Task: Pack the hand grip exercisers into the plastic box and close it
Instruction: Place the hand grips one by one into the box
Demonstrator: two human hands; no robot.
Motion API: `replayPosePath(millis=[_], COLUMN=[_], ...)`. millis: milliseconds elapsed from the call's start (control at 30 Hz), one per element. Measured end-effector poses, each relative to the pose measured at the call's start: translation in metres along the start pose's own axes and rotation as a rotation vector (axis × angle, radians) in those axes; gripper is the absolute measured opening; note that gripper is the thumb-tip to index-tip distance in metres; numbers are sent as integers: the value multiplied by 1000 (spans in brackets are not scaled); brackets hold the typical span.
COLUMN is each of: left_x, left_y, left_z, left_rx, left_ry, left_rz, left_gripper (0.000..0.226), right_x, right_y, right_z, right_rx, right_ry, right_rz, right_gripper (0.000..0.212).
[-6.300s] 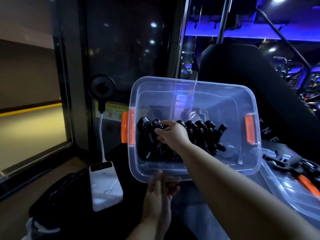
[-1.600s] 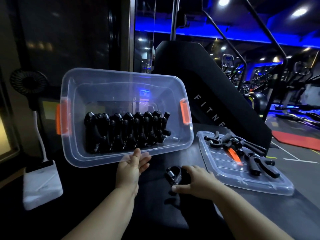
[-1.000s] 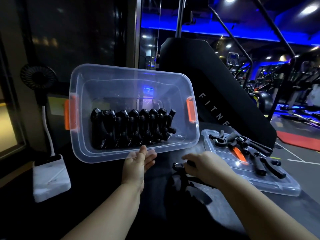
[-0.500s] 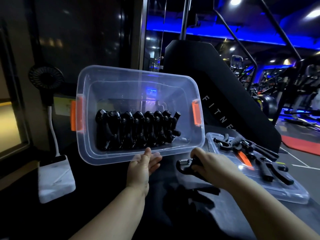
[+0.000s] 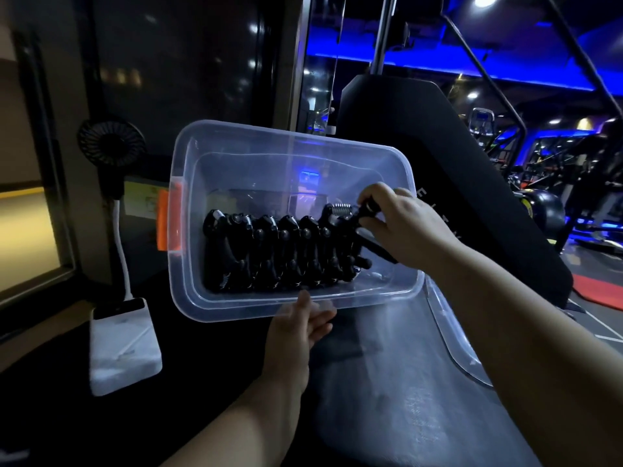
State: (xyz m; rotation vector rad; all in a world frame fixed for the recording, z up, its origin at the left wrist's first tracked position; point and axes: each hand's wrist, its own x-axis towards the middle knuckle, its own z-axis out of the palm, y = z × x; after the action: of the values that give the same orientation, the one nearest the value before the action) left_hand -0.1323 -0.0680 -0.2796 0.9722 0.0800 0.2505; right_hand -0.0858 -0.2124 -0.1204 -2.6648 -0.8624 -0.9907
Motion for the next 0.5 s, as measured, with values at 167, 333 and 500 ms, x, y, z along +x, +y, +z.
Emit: replayPosePath(millis=[167, 333, 500], left_x=[-2, -2, 2], left_y=[2, 1, 1], left_z=[1, 0, -1], left_rx=[-44, -97, -156], left_ry=[0, 1, -7], left_rz=[18, -2, -55], left_gripper=[38, 58, 77], right_x=[44, 73, 88], right_y=[-7, -2, 12], right_z=[32, 65, 94], right_rx=[-4, -34, -18], right_ry=[-14, -25, -18], right_rz=[27, -35, -5], right_gripper=[28, 23, 20])
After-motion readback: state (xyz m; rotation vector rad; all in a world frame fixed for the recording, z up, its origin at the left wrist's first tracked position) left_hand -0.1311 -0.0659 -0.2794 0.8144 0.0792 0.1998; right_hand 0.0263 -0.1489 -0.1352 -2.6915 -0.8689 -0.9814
